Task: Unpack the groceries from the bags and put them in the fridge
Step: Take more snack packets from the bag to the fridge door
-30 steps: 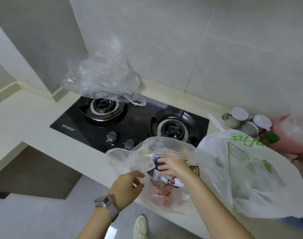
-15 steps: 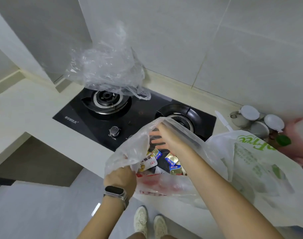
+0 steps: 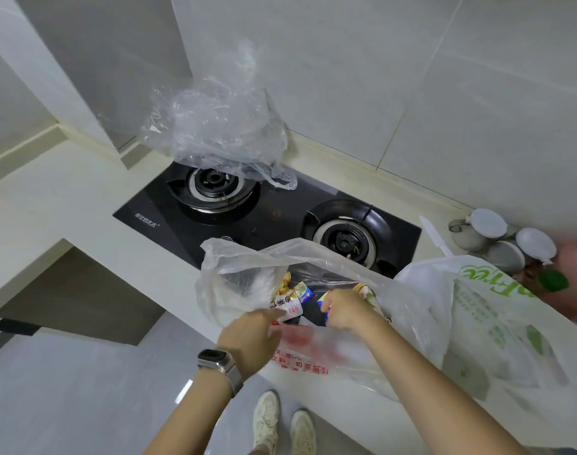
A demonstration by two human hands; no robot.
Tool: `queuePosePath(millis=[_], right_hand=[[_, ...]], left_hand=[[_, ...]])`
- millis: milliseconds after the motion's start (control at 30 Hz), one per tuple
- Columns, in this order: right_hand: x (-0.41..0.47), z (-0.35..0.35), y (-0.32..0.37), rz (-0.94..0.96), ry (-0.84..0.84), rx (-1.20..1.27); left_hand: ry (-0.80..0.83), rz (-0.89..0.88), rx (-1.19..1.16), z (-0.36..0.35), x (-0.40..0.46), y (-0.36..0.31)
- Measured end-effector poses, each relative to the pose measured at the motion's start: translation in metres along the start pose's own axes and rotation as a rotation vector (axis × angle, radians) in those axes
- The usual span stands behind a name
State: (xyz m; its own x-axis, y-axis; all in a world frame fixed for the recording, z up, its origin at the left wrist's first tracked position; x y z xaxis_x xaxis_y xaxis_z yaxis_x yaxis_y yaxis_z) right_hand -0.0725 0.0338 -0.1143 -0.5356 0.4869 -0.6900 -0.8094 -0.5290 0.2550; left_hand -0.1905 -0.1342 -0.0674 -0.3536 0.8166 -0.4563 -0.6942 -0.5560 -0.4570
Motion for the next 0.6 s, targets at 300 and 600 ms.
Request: queuePosePath(millis=[300, 600], right_hand=[[-0.023, -0.036, -0.020, -0.021, 0.293, -0.205], [-0.017, -0.052, -0.025, 0.007, -0.068, -0.078]], left_hand=[[0.279, -0.111, 0.164, -0.047, -0.008, -0.028], [0.357, -0.021, 0.078, -0.044, -0.012, -0.023]])
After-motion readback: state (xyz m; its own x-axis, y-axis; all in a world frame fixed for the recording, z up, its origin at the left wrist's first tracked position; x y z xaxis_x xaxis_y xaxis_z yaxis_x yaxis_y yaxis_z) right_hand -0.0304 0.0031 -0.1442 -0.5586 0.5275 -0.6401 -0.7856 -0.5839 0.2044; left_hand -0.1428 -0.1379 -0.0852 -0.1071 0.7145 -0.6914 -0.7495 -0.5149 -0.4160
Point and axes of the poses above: each hand's wrist, its own x-axis towards the middle knuckle, its own z-axis out of the back of the hand, y = z × x, the point moved 2 cm from there along x, towards the middle knuckle, and after that the axes turned 2 degrees about z, right-handed, at the moved point
